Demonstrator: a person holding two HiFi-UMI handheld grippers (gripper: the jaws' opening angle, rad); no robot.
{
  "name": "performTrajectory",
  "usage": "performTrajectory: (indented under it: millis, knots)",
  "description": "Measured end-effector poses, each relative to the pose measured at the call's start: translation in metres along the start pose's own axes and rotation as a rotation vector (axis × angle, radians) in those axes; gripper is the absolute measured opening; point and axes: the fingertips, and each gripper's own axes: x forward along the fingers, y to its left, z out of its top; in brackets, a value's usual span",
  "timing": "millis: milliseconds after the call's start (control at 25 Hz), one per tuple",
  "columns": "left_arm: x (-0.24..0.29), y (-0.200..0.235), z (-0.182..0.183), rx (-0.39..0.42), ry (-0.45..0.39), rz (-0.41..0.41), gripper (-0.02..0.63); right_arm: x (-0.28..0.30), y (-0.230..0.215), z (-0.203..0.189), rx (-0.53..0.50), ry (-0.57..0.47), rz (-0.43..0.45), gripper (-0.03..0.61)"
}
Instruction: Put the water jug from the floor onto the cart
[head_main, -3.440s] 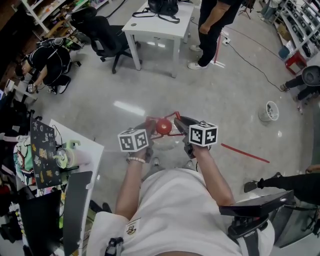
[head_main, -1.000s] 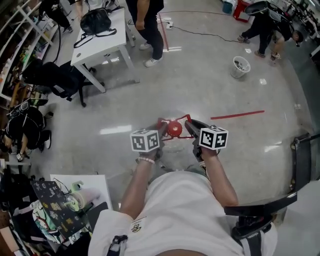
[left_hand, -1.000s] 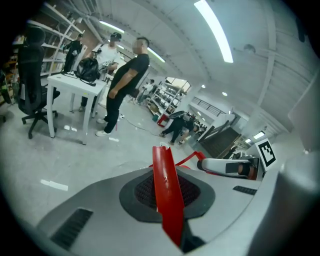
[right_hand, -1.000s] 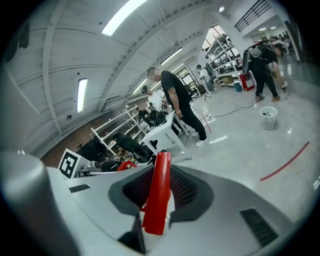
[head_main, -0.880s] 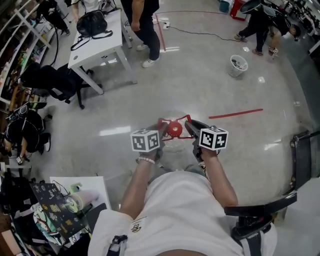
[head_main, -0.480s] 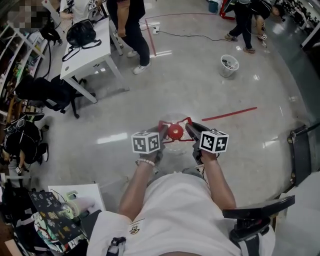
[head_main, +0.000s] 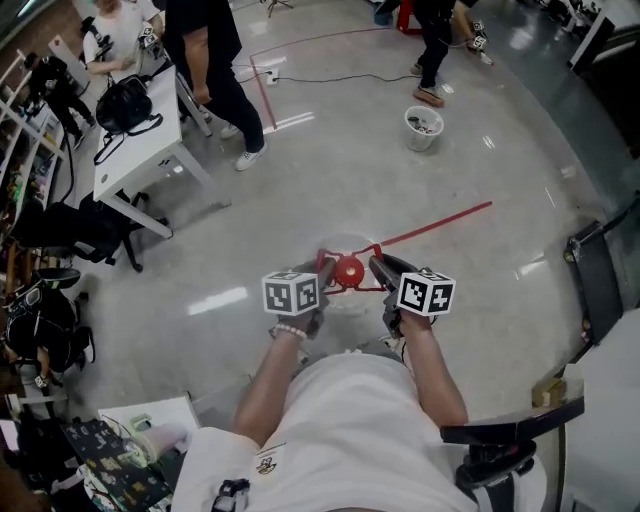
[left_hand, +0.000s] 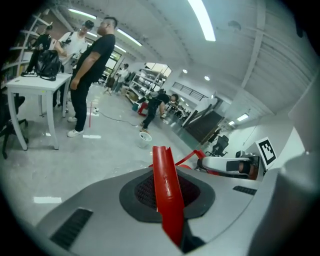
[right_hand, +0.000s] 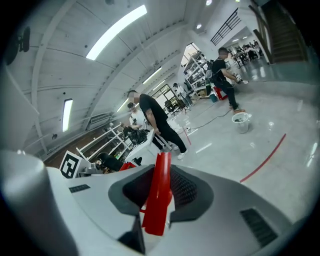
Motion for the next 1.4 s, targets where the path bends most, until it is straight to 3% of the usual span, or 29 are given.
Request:
performTrajectory:
  millis: [440, 800, 1400]
  knots:
    - [0.106, -0.086, 0.001, 0.087, 0.1, -0.119, 0.029, -0.078, -0.101, 0.037, 0.063, -0.108, -0.124, 0.097]
    - [0.212, -0.194, -0.006, 0.189, 0.2, -0.241, 0.029, -0.175, -0.203, 0.07, 0.138, -0.227, -0.248, 0.097]
    - [0.39, -0.377, -0.024, 0.392, 0.449, -0.535, 0.029, -0.331, -0.368, 0.113, 0.326, -0.457, -0.542, 0.097]
